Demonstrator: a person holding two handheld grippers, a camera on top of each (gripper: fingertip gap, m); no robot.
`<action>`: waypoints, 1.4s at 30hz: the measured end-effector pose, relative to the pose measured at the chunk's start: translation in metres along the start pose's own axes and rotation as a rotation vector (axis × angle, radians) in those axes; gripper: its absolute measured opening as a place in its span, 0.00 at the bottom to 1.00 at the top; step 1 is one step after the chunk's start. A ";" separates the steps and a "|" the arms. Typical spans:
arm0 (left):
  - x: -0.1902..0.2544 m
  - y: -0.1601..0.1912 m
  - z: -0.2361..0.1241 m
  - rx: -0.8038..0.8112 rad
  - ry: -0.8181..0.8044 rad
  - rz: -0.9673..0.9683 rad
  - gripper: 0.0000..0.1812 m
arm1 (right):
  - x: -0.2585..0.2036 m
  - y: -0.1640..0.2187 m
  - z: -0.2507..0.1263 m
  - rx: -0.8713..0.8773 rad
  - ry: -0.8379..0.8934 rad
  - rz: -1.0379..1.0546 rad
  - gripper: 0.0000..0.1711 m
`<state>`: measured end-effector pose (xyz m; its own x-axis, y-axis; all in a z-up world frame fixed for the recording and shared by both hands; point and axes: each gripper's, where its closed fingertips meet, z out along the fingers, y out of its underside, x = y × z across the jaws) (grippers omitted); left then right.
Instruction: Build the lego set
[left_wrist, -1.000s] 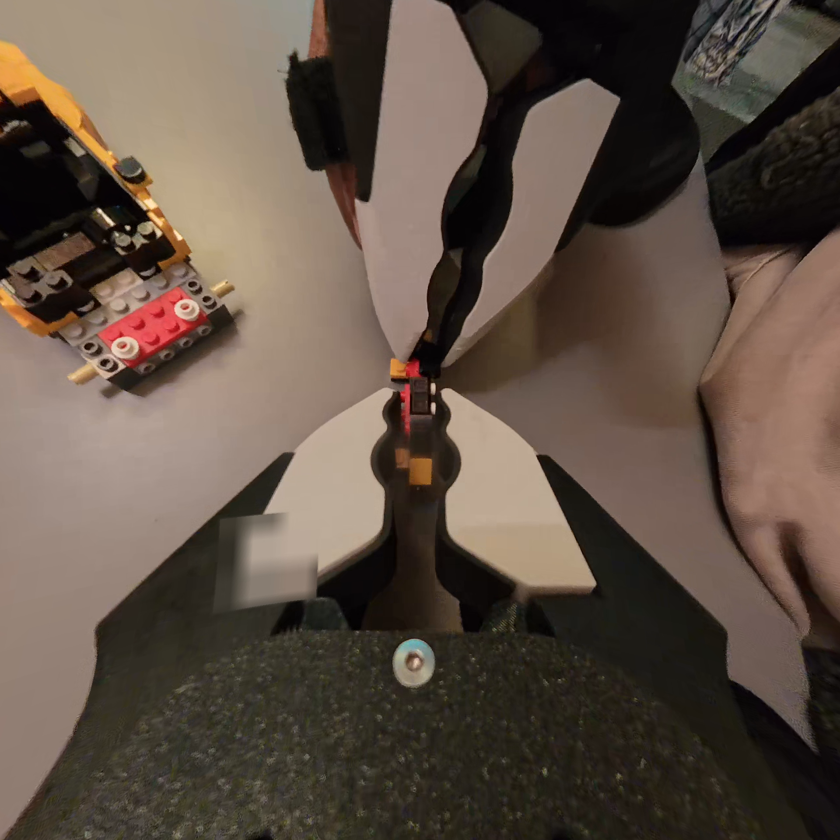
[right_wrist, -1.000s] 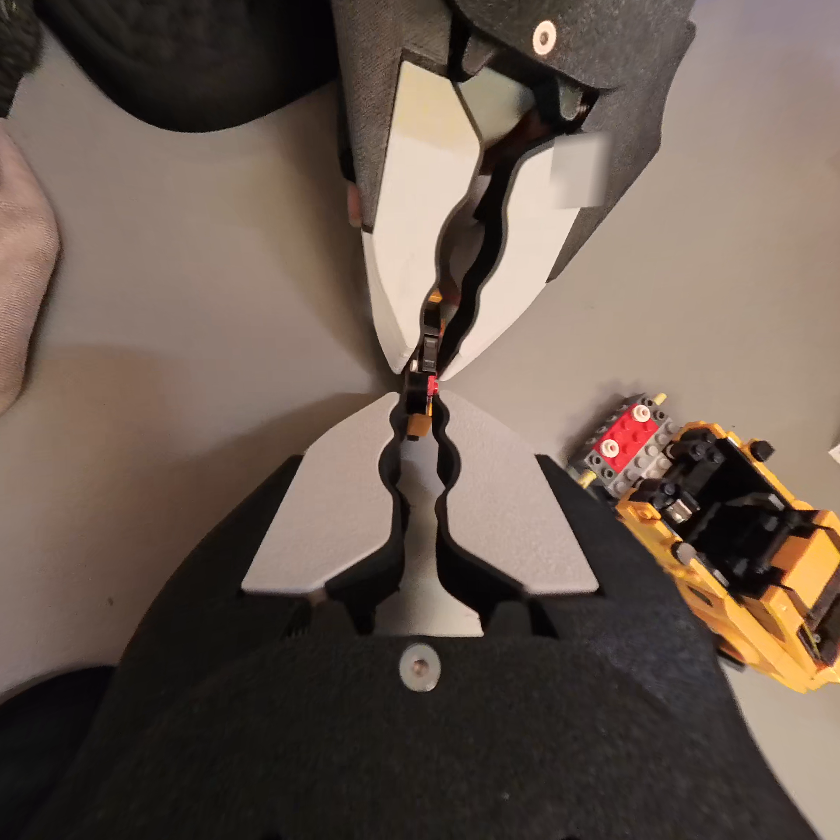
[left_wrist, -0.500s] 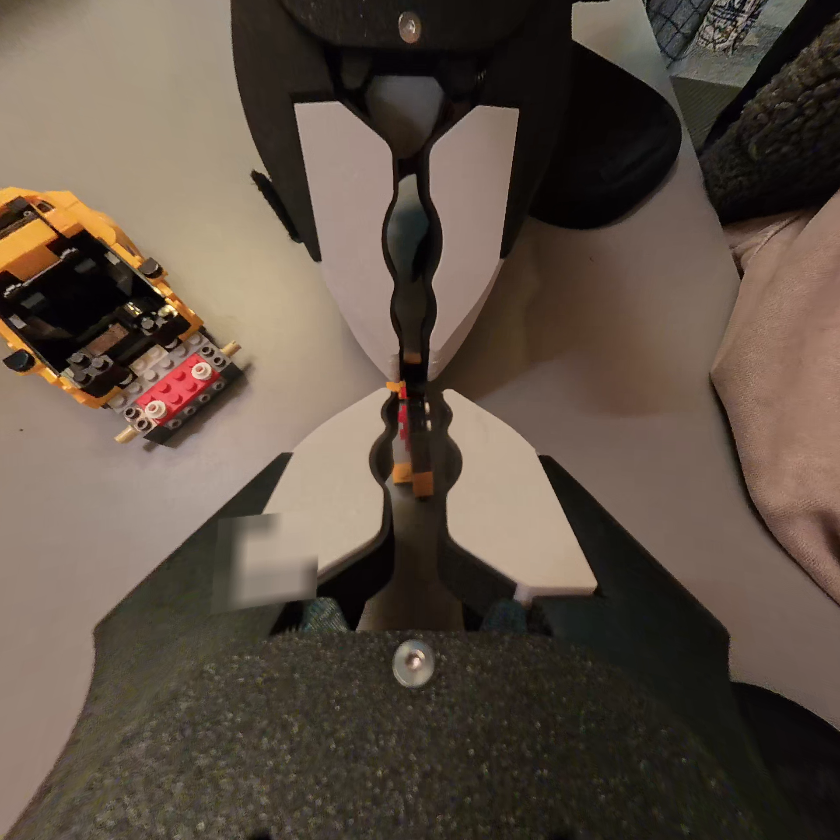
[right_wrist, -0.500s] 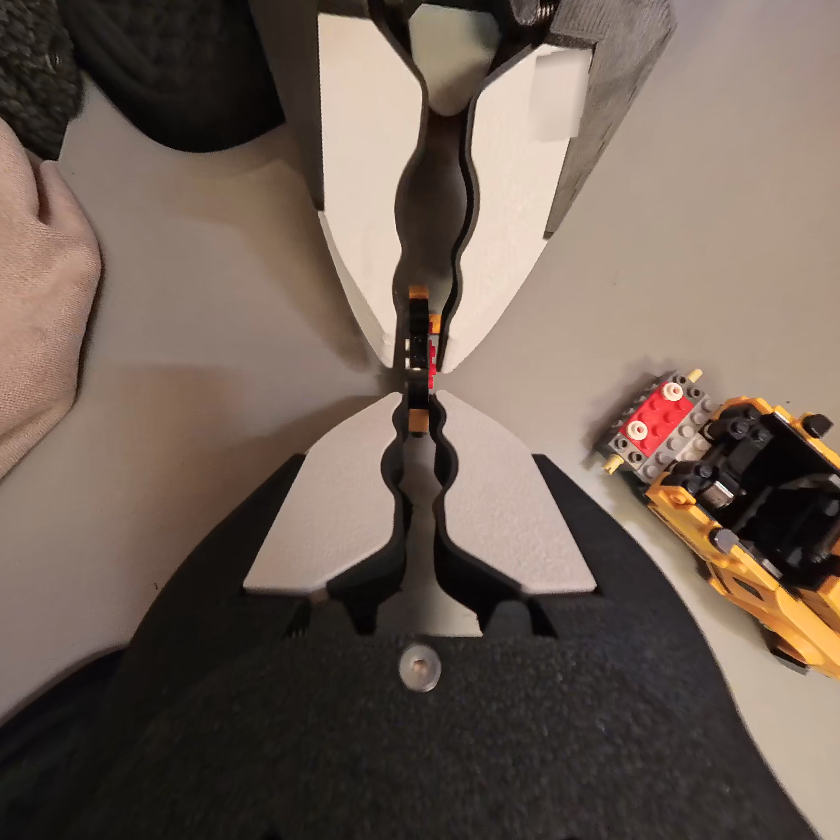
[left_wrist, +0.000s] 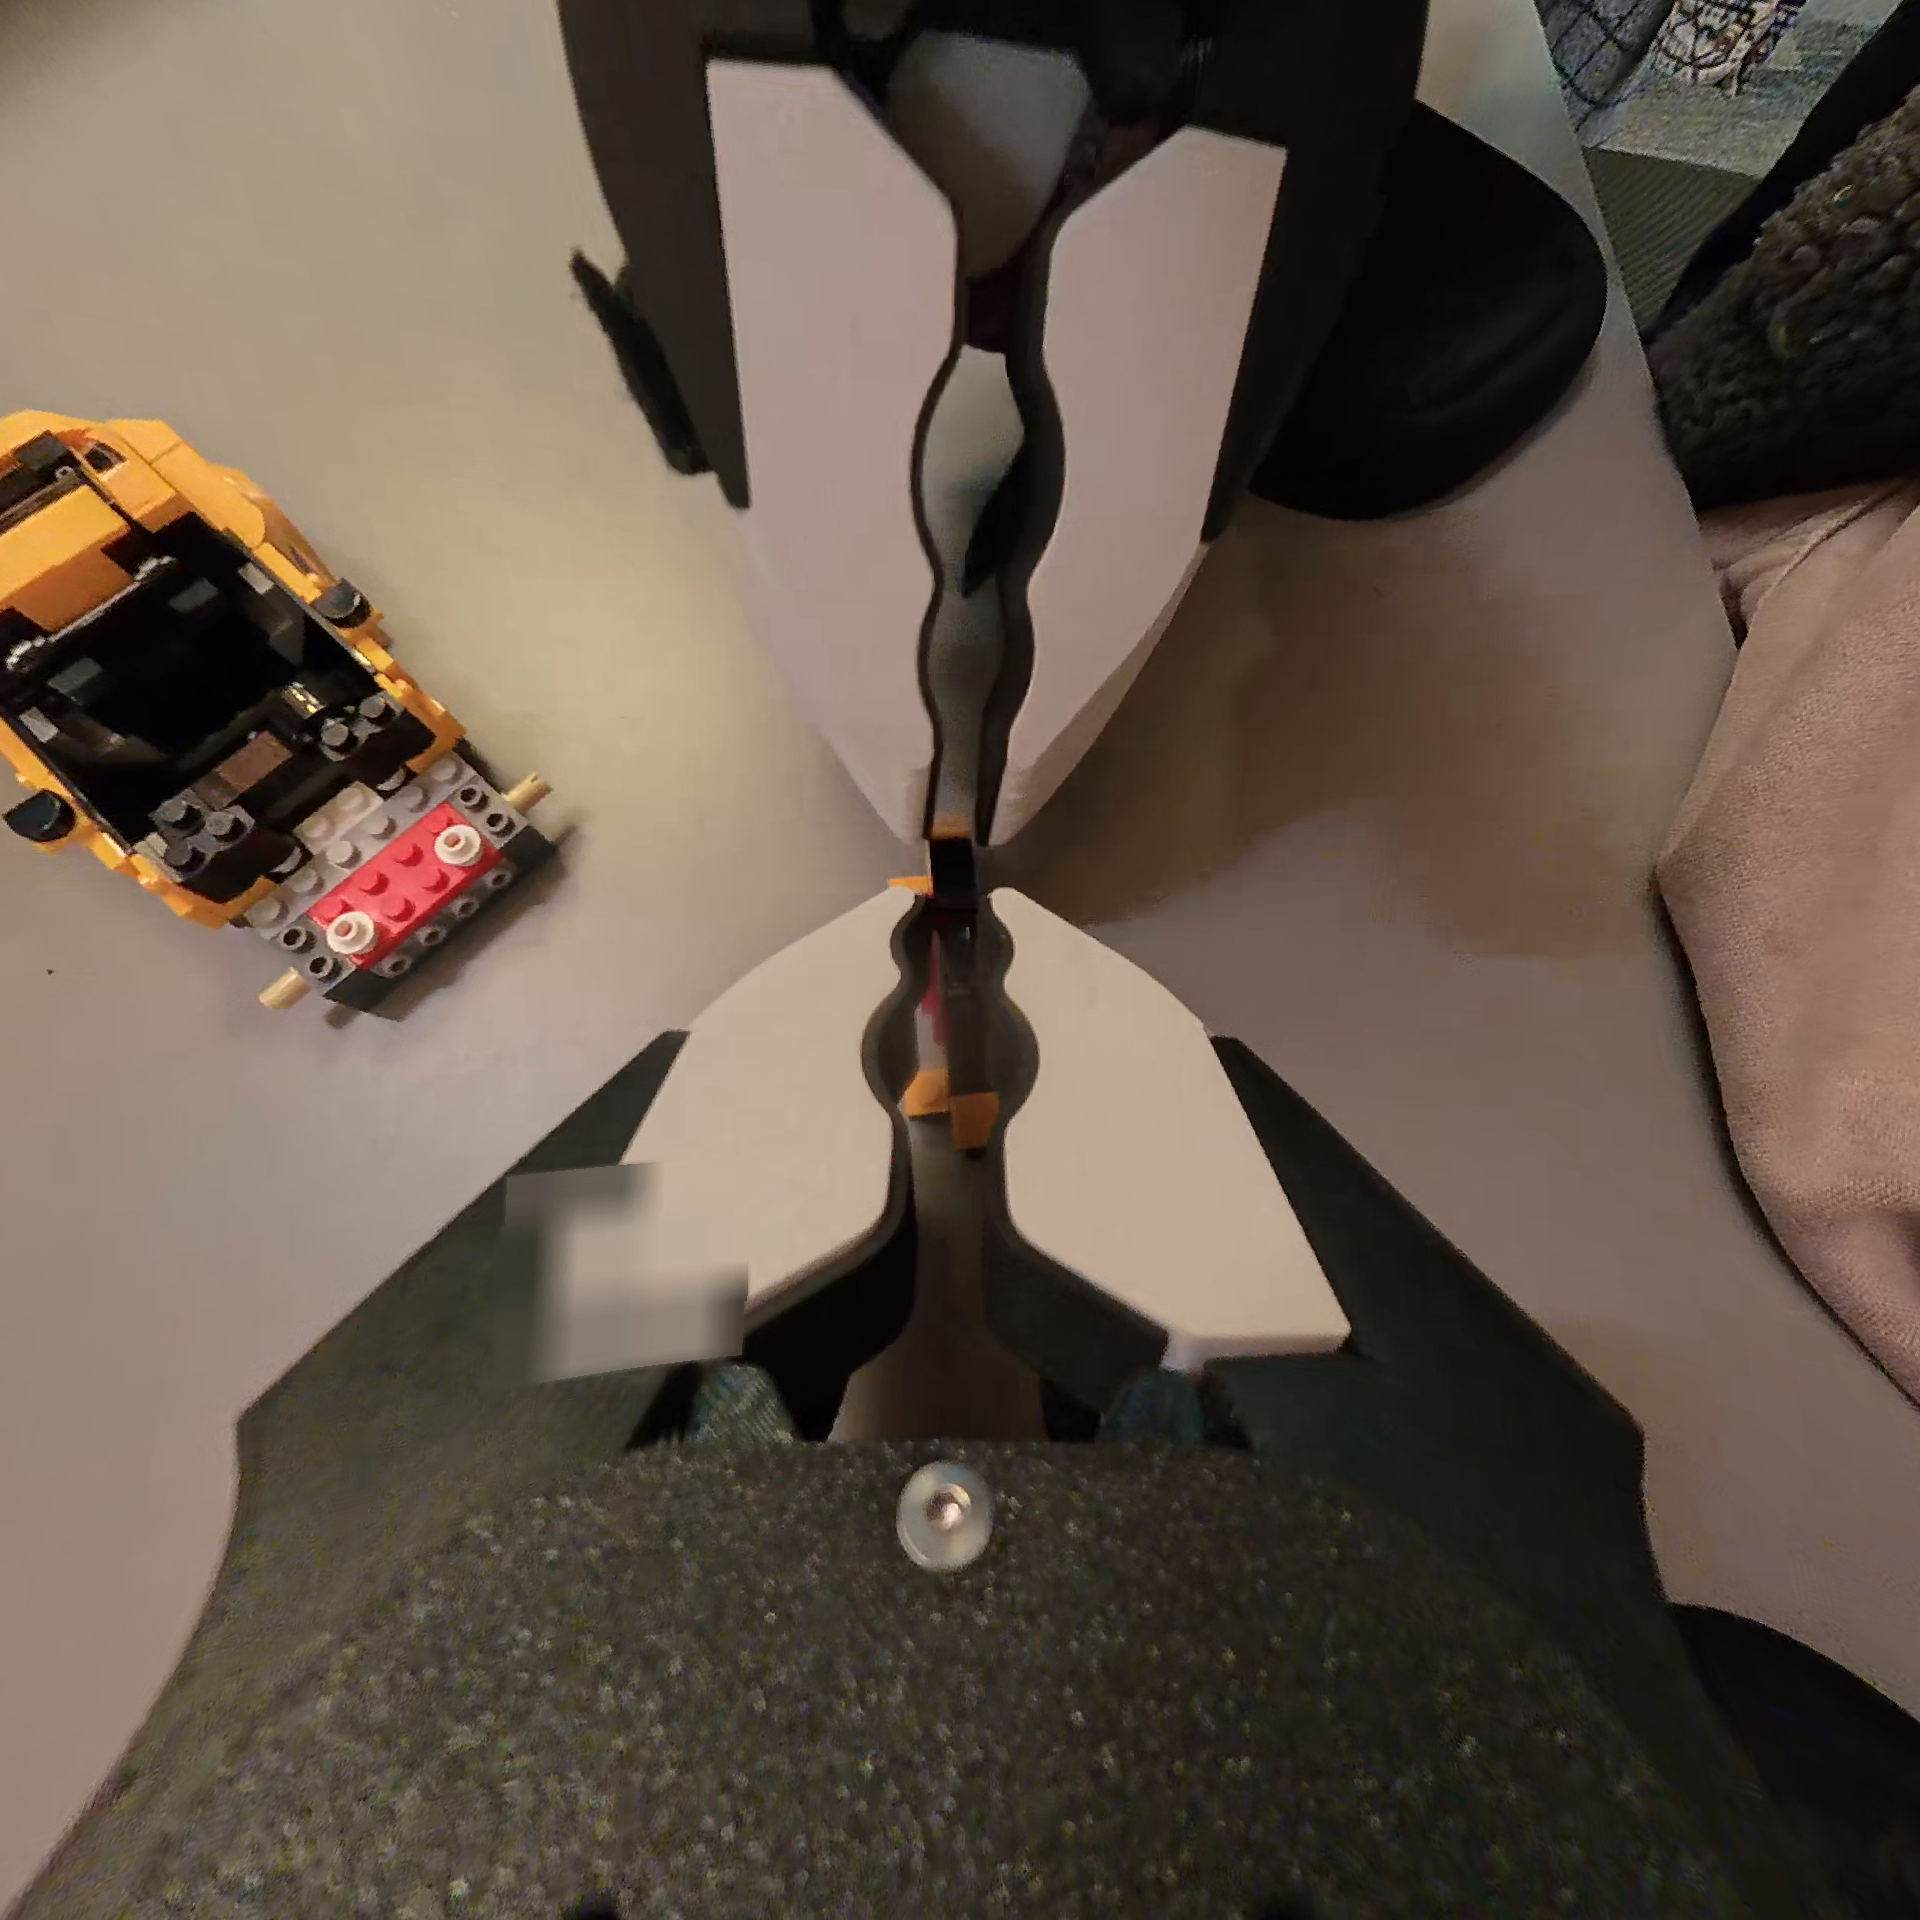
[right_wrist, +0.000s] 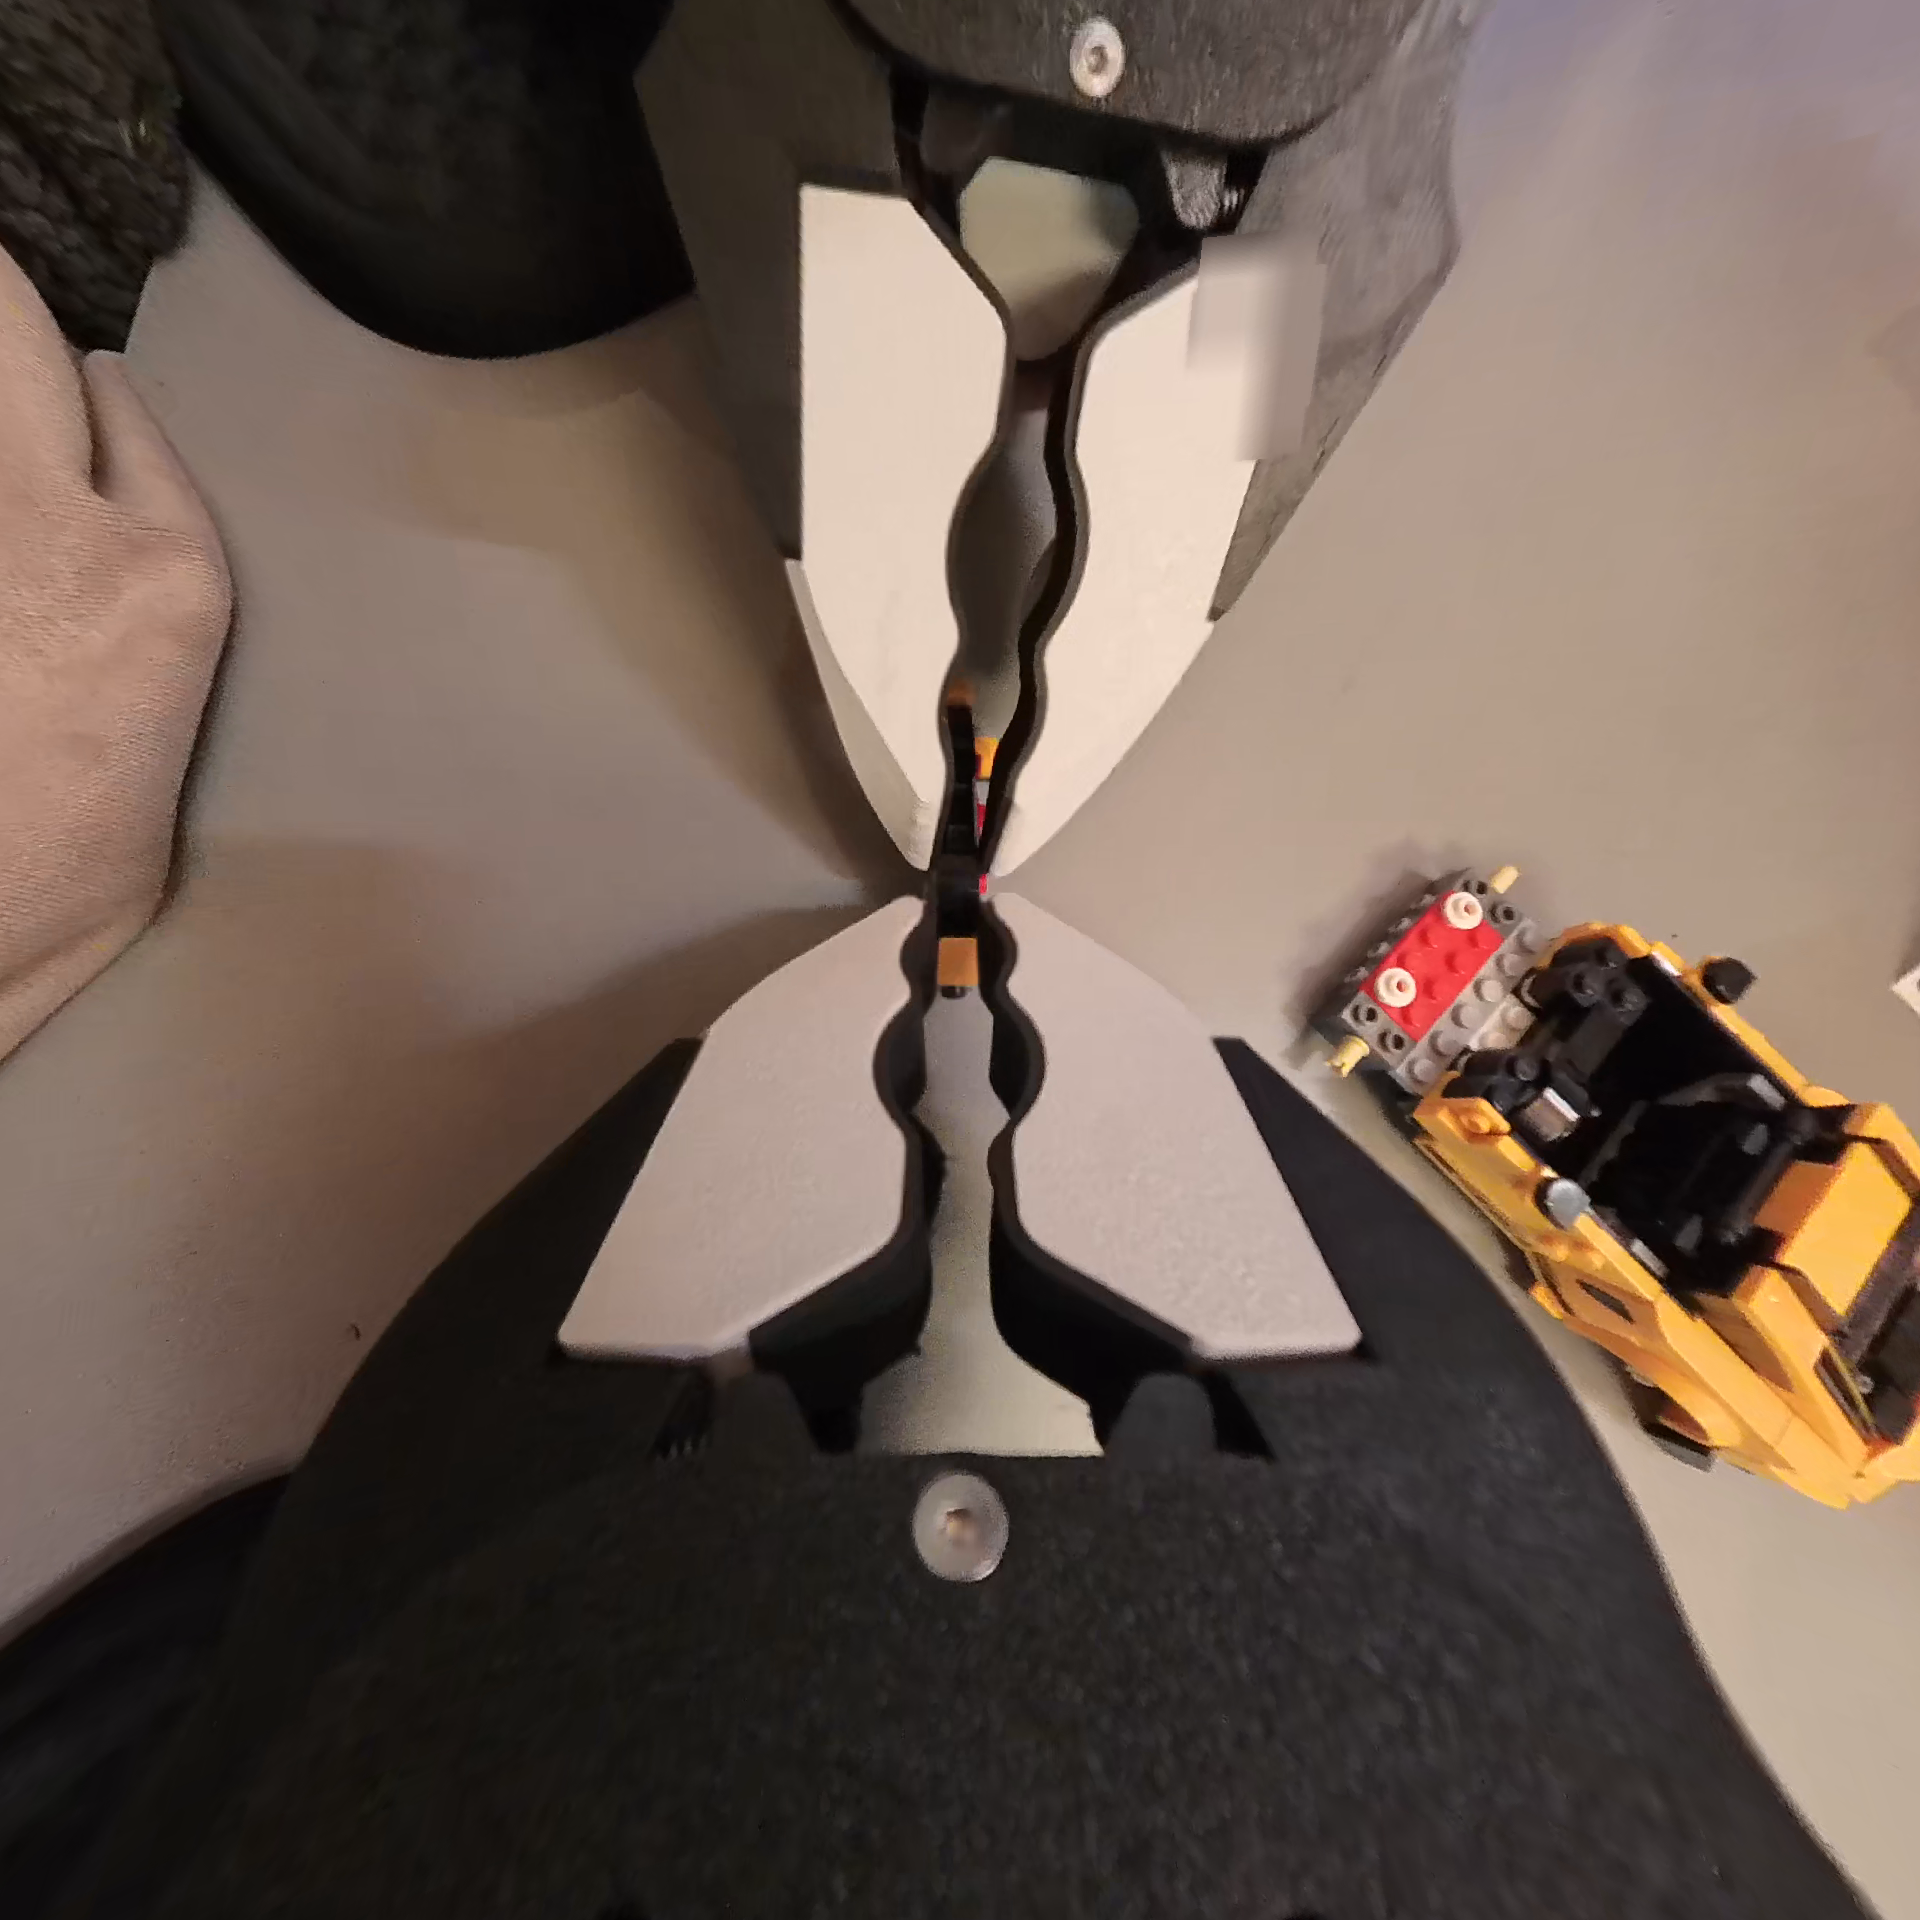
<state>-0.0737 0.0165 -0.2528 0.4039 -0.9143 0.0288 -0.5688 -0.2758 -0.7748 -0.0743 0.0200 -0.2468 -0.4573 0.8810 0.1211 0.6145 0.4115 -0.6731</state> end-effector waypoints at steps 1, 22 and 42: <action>0.000 0.000 0.000 -0.002 0.000 -0.002 0.04 | -0.001 -0.001 0.000 -0.009 -0.002 -0.006 0.03; -0.002 0.001 0.000 -0.006 -0.004 -0.028 0.04 | -0.001 0.007 0.006 -0.375 -0.288 0.233 0.00; -0.003 0.003 -0.001 0.020 0.008 -0.059 0.05 | 0.002 0.008 0.007 -0.392 -0.301 0.302 0.00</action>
<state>-0.0766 0.0181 -0.2546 0.4306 -0.8990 0.0795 -0.5298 -0.3231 -0.7842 -0.0750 0.0236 -0.2567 -0.3520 0.8912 -0.2861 0.9123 0.2583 -0.3179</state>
